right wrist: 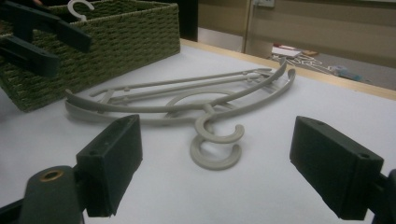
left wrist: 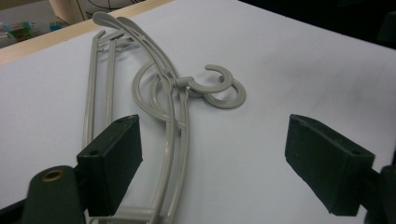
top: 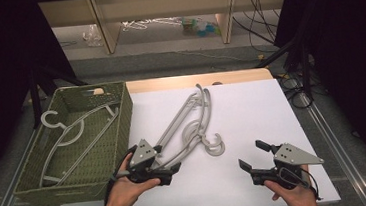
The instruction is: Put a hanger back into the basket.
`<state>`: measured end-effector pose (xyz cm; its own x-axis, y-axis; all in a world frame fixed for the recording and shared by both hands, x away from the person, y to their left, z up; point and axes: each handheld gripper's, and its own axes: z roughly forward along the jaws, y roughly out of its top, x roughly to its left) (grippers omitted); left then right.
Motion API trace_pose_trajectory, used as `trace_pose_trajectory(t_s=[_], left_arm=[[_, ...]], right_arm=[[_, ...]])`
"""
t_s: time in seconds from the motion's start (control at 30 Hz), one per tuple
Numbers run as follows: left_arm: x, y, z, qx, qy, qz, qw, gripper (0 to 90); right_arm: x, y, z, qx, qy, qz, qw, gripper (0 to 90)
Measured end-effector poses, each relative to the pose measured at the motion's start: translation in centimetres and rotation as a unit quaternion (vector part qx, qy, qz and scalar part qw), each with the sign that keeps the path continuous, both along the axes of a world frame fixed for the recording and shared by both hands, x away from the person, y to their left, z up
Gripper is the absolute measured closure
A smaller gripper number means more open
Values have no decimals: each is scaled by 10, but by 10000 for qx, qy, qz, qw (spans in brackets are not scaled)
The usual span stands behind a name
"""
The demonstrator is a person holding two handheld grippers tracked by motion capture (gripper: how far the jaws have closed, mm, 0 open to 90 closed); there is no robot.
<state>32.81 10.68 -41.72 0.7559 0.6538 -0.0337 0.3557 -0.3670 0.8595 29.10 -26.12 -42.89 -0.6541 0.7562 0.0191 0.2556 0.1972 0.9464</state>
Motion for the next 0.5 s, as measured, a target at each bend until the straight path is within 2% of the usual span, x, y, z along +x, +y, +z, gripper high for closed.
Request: trace_pose_trajectory(t_s=[0.07, 0.1, 0.13, 0.2, 0.23, 0.27, 0.33, 0.43, 0.5], left_arm=[[6, -6, -4, -51, 181, 33, 9998, 185], [9, -8, -6, 21, 185, -34, 9998, 181], [11, -12, -7, -2, 232, 40, 9997, 182], [18, -16, -11, 106, 224, 32, 9997, 190], [22, -18, -12, 224, 211, -58, 9995, 196], [25, -22, -15, 264, 202, -32, 9994, 207], [32, -27, -18, 508, 172, -22, 9986, 224], [44, -34, -25, 839, 361, -31, 9958, 246], [51, -37, -30, 926, 530, 35, 9943, 269]], right_arm=[[0, 0, 0, -60, 17, 57, 10000, 179], [0, 0, 0, -37, -3, 55, 10000, 179], [0, 0, 0, -30, 30, 38, 10000, 179], [0, -1, 0, -7, 1, 22, 10000, 179], [0, -1, -1, 28, 17, 48, 10000, 179], [1, 0, -1, 76, -2, 58, 10000, 179], [0, 0, 0, -52, 26, 48, 10000, 179], [0, 2, 0, -46, -3, 61, 10000, 179], [0, 1, 0, -64, 24, 74, 9999, 179]])
